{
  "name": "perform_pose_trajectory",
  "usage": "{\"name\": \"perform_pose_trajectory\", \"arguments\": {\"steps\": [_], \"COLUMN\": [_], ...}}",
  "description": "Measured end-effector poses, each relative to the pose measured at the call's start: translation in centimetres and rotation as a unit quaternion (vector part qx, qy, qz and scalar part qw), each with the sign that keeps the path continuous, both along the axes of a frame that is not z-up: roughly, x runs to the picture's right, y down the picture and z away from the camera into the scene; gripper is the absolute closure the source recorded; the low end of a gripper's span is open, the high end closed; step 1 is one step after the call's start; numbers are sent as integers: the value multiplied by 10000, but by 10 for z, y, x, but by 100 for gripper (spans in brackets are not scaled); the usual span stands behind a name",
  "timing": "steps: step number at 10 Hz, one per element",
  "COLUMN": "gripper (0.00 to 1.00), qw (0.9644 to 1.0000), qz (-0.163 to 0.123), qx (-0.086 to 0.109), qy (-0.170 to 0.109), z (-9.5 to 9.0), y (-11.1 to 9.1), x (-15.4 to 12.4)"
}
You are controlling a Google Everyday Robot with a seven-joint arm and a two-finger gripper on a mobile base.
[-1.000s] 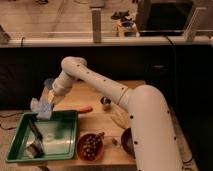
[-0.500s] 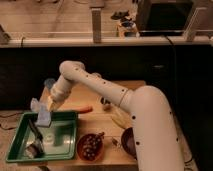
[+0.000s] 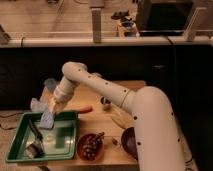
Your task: Place sponge in tray
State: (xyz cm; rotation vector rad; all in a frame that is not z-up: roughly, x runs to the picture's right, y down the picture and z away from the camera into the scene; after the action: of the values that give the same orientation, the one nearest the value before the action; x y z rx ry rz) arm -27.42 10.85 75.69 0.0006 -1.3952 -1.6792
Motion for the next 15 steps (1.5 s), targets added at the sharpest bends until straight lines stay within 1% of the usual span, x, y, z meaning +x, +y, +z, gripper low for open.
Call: {"name": "perform_pose_trajectory", "arguments": {"steps": [2, 3, 4, 5, 6, 7, 8, 9, 10, 11, 13, 14, 15], "gripper": [100, 96, 90, 81, 71, 60, 50, 39, 28, 22, 20, 20, 20], "qw": [9999, 9996, 9994, 9989, 9978, 9960, 9952, 9953, 9953, 9953, 9946, 9943, 9935], "qz": [-14, -22, -17, -47, -181, -354, -395, -397, -466, -504, -552, -588, -655], "qx": [-36, -26, -5, 33, 71, 136, 124, 29, -2, -12, -4, -34, -113], "qy": [120, 262, 357, 471, 633, 814, 890, 882, 843, 828, 876, 886, 924], "z": [3, 4, 4, 5, 7, 10, 13, 16, 18, 20, 26, 27, 28], "y": [1, 3, 4, 5, 8, 13, 14, 14, 15, 15, 15, 16, 15], "x": [2, 5, 8, 13, 15, 14, 17, 20, 16, 13, 15, 13, 13]}}
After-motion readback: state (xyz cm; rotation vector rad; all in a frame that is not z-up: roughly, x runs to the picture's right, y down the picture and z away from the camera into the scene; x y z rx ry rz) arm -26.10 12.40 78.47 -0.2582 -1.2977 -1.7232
